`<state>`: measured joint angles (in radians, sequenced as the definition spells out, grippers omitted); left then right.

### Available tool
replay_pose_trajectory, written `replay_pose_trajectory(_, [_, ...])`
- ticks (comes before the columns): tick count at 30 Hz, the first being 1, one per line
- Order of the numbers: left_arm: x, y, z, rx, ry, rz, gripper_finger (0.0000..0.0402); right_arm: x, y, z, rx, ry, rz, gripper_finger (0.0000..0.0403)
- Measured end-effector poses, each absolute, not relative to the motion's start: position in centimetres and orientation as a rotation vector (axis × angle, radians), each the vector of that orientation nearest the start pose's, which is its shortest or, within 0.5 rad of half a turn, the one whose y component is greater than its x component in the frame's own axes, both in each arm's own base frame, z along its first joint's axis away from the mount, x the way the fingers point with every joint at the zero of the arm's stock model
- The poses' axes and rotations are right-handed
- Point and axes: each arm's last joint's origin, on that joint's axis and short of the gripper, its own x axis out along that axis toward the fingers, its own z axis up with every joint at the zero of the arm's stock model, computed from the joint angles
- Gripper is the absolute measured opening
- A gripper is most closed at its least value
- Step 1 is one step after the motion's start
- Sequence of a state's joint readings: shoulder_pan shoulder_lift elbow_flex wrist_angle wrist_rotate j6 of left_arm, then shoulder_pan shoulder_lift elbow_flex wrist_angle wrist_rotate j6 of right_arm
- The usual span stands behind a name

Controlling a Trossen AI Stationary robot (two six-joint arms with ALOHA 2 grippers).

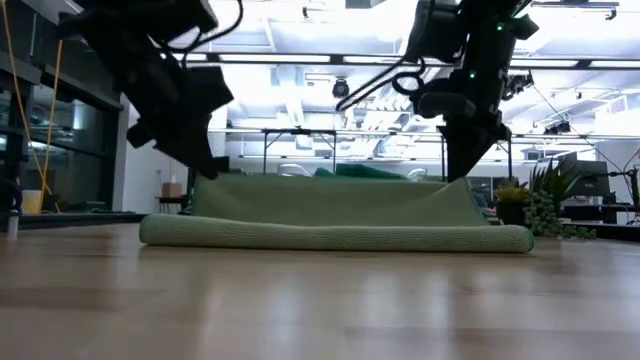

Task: Fold microfiber towels
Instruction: Fold the light green microfiber towel

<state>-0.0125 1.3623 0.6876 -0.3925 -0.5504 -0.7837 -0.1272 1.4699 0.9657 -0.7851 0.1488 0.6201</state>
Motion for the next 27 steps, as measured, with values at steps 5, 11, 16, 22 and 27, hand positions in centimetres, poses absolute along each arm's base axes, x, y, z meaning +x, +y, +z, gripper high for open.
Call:
replay_pose_trajectory(5, [24.5, 1.2, 15.7, -0.366, 0.830, 0.878, 0.0000, 26.7, -3.9, 19.6, 0.535, 1.201, -0.660, 0.0000])
replay_pose_trajectory(11, [24.9, 1.4, 14.8, -0.325, 0.828, 0.921, 0.0000, 27.2, -4.4, 18.7, 0.548, 1.171, -0.753, 0.0000])
replay_pose_trajectory(16, [24.9, 1.5, 14.7, -0.269, 0.801, 0.970, 0.0000, 27.3, -5.0, 18.5, 0.559, 1.137, -0.825, 0.0000])
replay_pose_trajectory(22, [24.9, 1.6, 14.8, -0.249, 0.784, 0.992, 0.0005, 27.3, -5.3, 18.6, 0.597, 1.096, -0.888, 0.0000])
replay_pose_trajectory(27, [24.9, 1.6, 14.8, -0.188, 0.807, 0.971, 0.0008, 27.3, -5.3, 18.6, 0.602, 1.094, -0.890, 0.0000])
